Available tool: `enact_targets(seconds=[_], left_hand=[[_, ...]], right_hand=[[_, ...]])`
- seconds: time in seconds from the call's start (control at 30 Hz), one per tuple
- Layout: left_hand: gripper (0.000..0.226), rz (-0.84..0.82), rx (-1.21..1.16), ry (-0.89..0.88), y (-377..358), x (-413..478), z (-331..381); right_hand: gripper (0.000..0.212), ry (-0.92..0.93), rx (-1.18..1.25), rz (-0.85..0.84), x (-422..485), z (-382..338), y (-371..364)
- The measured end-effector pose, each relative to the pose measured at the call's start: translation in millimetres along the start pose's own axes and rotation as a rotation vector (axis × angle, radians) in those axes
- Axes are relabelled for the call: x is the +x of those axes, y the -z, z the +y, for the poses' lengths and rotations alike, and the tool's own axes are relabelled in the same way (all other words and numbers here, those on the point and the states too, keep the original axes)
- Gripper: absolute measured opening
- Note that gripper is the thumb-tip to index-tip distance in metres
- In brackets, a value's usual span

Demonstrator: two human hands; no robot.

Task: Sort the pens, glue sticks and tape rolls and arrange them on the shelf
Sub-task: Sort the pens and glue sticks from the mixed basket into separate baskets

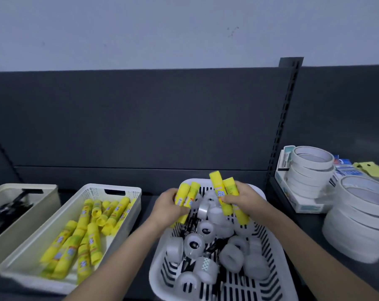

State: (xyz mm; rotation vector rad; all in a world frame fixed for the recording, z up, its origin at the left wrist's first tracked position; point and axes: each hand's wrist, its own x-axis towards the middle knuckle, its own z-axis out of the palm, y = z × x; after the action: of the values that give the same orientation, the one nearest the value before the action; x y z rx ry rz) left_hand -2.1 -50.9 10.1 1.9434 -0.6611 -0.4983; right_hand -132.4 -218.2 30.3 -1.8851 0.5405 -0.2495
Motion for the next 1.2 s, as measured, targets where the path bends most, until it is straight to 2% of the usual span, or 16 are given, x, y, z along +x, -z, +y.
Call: enact_targets(seconds=[0.13, 0.27, 0.37, 0.43, 0.53, 0.67, 0.73, 0.83, 0.9, 0.97, 1.07, 1.2], left_hand=[[0.027, 0.028, -0.075, -0.013, 30, -17, 0], [0.037, 0.076, -0.069, -0.015, 81, -32, -15], [0.025, 0.121, -0.087, 0.016, 132, -38, -40], [0.025, 0.15, -0.107, 0.036, 170, -43, -61], [0.024, 0.179, -0.105, 0.078, 220, -49, -93], [0.037, 0.131, -0.009, 0.142, 254, -46, -127], [0.033, 0.074, 0.089, 0.148, 252, -43, -137], [0.042, -0.06, 0.279, 0.13, 242, -38, -147], [0.04, -0.07, 0.358, 0.116, 237, -34, -150], [0.043, -0.037, 0.394, 0.082, 239, -31, -151], [0.043, 0.002, 0.454, -0.042, 241, -31, -149], [0.041, 0.016, 0.45, -0.172, 234, -32, -142]], right_hand=[[0.007, 0.008, 0.153, -0.098, -8, -26, -29], [0.007, -0.083, 0.202, -0.209, -10, -50, -73], [0.008, -0.128, 0.235, -0.238, -2, -68, -111], [0.005, -0.129, 0.266, -0.225, 6, -79, -143], [0.011, -0.135, 0.296, -0.218, 17, -93, -202], [0.024, -0.231, 0.312, -0.254, 32, -97, -277], [0.042, -0.274, 0.27, -0.184, 32, -94, -304], [0.052, -0.279, 0.146, -0.078, 27, -85, -329], [0.047, -0.237, -0.006, -0.008, 23, -85, -330], [0.032, -0.155, -0.167, 0.053, 21, -88, -323], [0.041, -0.041, -0.448, 0.144, 18, -90, -311], [0.036, 0.034, -0.578, 0.2, 4, -85, -296]])
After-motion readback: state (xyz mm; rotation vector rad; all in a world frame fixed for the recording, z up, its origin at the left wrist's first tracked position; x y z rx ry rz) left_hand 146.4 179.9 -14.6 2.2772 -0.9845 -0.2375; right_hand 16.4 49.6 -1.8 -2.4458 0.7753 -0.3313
